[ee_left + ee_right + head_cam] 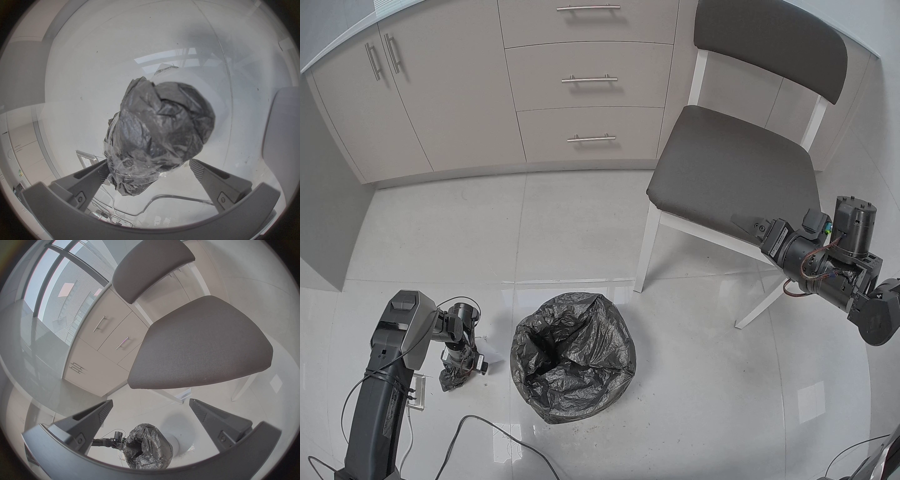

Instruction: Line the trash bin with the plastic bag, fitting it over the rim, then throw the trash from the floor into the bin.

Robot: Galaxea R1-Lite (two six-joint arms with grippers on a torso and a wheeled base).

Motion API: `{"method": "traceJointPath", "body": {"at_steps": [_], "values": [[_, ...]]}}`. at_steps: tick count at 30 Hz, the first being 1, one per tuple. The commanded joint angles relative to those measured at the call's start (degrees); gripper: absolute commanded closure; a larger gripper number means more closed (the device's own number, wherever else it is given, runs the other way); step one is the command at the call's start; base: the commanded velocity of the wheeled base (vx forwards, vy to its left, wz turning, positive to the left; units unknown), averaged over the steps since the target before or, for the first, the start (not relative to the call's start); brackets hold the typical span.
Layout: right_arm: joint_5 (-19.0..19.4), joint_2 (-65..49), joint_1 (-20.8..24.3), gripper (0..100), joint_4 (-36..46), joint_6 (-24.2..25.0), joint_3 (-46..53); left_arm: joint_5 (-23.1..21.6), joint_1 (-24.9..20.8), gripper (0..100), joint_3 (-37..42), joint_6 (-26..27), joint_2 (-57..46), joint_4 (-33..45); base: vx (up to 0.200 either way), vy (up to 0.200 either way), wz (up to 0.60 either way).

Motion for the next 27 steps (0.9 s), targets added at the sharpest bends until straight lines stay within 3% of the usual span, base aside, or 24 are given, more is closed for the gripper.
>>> {"method": "traceJointPath", "body": {"at_steps": [1, 3, 4, 18, 22, 24, 25, 27], "values": [[0.0, -0.5, 0.0, 0, 0.0, 0.0, 0.1, 0.0, 0.1, 0, 0.0, 0.0, -0.2, 0.0, 0.0, 0.0, 0.0], [0.0, -0.6, 0.0, 0, 0.0, 0.0, 0.1, 0.1, 0.1, 0, 0.0, 0.0, -0.2, 0.0, 0.0, 0.0, 0.0], [0.1, -0.6, 0.0, 0, 0.0, 0.0, 0.1, 0.1, 0.1, 100, 0.0, 0.0, -0.2, 0.0, 0.0, 0.0, 0.0], [0.1, -1.2, 0.0, 0, -0.1, 0.0, 0.1, 0.1, 0.1, 100, 0.0, 0.6, -1.1, 0.7, 0.0, 0.0, 0.0], [0.1, -1.2, 0.0, 0, -0.1, 0.0, 0.1, 0.0, -0.2, 100, 0.0, -1.0, -3.7, 4.2, 0.0, 0.0, 0.0], [0.1, -1.3, 0.0, 0, -0.1, 0.0, 0.1, -0.6, -1.7, 100, 0.0, -8.6, -8.4, 11.0, 0.0, 0.0, 0.0], [0.1, -1.3, 0.0, 0, -0.1, 0.0, 0.1, -0.6, -1.7, 100, 0.0, -8.6, -8.4, 11.0, 0.0, 0.0, 0.0], [0.2, -1.9, 0.0, 0, 0.0, -0.1, 0.1, -1.7, -3.6, 100, 0.0, -19.0, -13.8, 18.4, 0.0, 0.0, 0.0]]}}
